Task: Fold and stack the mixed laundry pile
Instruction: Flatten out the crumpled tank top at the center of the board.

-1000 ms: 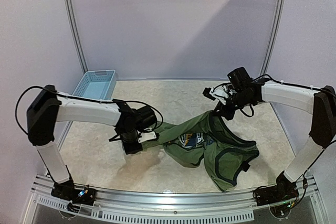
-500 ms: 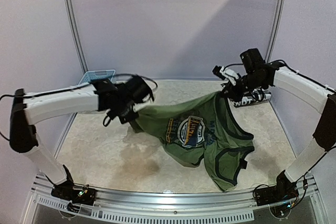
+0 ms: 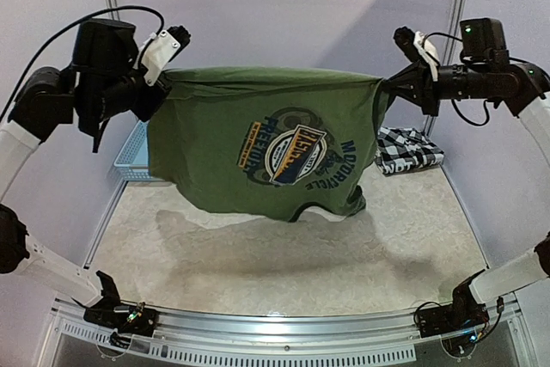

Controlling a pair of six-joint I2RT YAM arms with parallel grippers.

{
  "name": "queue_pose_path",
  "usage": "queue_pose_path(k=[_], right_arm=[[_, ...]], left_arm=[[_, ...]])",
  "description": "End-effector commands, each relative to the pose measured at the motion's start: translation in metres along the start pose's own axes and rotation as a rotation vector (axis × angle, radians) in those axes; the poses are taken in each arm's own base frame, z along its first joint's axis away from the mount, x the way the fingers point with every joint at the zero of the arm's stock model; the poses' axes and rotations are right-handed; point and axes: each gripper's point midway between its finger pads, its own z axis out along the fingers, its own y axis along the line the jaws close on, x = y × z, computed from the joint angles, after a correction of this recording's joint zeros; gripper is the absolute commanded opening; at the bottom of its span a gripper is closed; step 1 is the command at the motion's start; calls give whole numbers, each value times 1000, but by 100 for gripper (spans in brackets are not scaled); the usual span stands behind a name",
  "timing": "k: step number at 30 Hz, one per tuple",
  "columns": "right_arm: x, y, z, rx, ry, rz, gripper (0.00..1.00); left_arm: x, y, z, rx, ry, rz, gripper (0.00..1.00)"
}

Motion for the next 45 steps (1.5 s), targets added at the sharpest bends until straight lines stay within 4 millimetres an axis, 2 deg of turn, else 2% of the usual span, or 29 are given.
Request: queue_pose_path(k=[1, 5, 8, 11, 13, 15, 18, 21, 22, 24, 27, 28, 29, 31, 32, 33, 34, 35, 37, 38, 41, 44, 45], right_arm=[[-24, 40, -40, -123, -71, -74, 0], [-40, 71, -67, -234, -138, -92, 0], [-54, 88, -88, -280, -189, -102, 0], [-62, 95, -99, -298, -216, -106, 0], [-61, 94, -98, -303, -213, -100, 0], [-57, 90, -90, -298, -197, -90, 0], [-42, 73, -64, -275, -145, -56, 0], [-8, 56, -17, -288, -57, -5, 0], [6, 52, -2, -289, -30, 9, 0], [38, 42, 33, -289, 29, 43, 0], [83, 18, 87, -230, 94, 83, 0], [94, 4, 105, -190, 112, 102, 0], [101, -13, 120, -134, 123, 112, 0], [131, -53, 164, -8, 200, 222, 10], [133, -75, 175, 63, 223, 253, 16], [153, -85, 198, 72, 280, 318, 22], [156, -95, 208, 87, 305, 339, 29], [169, -103, 222, 99, 339, 383, 34], [188, -107, 237, 99, 377, 447, 39], [194, -107, 238, 105, 387, 470, 41], [201, -108, 220, 169, 411, 478, 51], [210, -92, 191, 170, 480, 449, 52], [219, -82, 183, 153, 521, 435, 51]], left_arm=[[-5, 23, -52, 52, -118, -21, 0], [-14, 14, -86, 175, -229, -34, 0], [-21, 4, -101, 247, -281, -39, 0], [-29, -3, -108, 283, -307, -41, 0], [-32, -7, -107, 288, -312, -43, 0], [-30, -7, -97, 224, -280, -42, 0], [-18, -1, -71, 104, -209, -72, 0], [6, -7, -28, 120, -121, -165, 0], [18, -16, -11, 142, -78, -189, 0], [47, -44, 29, 198, 19, -204, 0], [87, -92, 94, 287, 170, -235, 0], [105, -113, 125, 309, 248, -226, 0], [118, -121, 148, 301, 303, -233, 0], [139, -129, 196, 278, 409, -253, 0], [146, -127, 216, 258, 450, -263, 0], [150, -122, 235, 231, 481, -281, 1], [152, -113, 251, 211, 501, -304, 9], [149, -105, 262, 192, 506, -323, 19], [140, -88, 274, 150, 500, -348, 29], [134, -80, 274, 128, 493, -358, 33], [122, -66, 259, 114, 462, -395, 43], [136, -90, 231, 214, 479, -457, 46], [142, -100, 220, 248, 491, -489, 46]])
